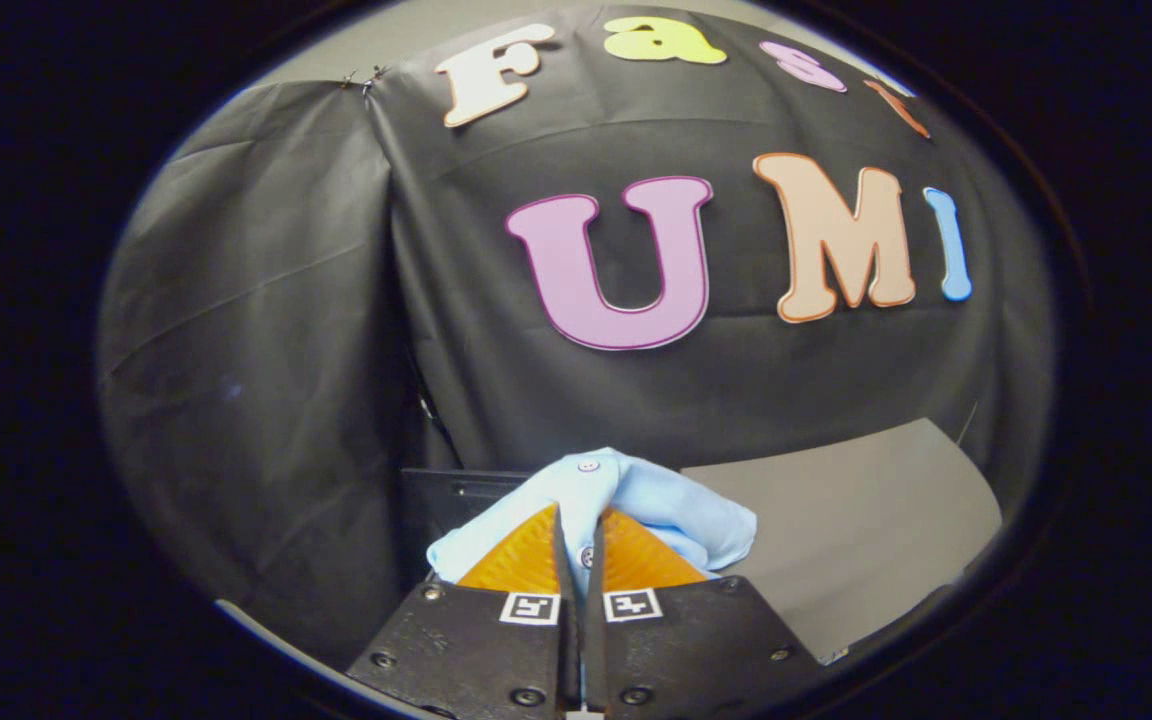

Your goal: Put the clothes into the washing machine and then close the washing machine lid.

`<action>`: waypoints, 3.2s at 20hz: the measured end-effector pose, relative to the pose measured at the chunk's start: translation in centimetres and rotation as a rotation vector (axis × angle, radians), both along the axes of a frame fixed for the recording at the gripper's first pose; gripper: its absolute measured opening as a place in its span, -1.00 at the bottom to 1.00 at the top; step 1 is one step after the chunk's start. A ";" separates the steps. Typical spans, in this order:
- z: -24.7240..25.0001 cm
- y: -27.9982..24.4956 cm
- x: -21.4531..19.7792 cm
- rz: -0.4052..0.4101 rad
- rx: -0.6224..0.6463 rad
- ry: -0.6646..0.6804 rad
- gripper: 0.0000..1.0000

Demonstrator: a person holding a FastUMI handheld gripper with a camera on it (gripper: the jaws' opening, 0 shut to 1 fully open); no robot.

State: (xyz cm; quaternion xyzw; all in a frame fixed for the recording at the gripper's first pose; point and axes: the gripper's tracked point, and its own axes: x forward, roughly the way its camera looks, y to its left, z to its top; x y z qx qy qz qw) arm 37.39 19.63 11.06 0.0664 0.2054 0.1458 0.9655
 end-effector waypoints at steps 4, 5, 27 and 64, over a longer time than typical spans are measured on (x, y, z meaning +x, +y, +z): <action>-1.8 3.9 1.3 -0.055 0.096 -0.009 -0.96; -2.2 5.1 1.6 -0.052 0.095 -0.016 -0.96; -30.2 14.1 2.0 -0.008 -0.020 0.189 -0.95; -28.7 14.7 1.7 -0.100 -0.215 0.174 0.96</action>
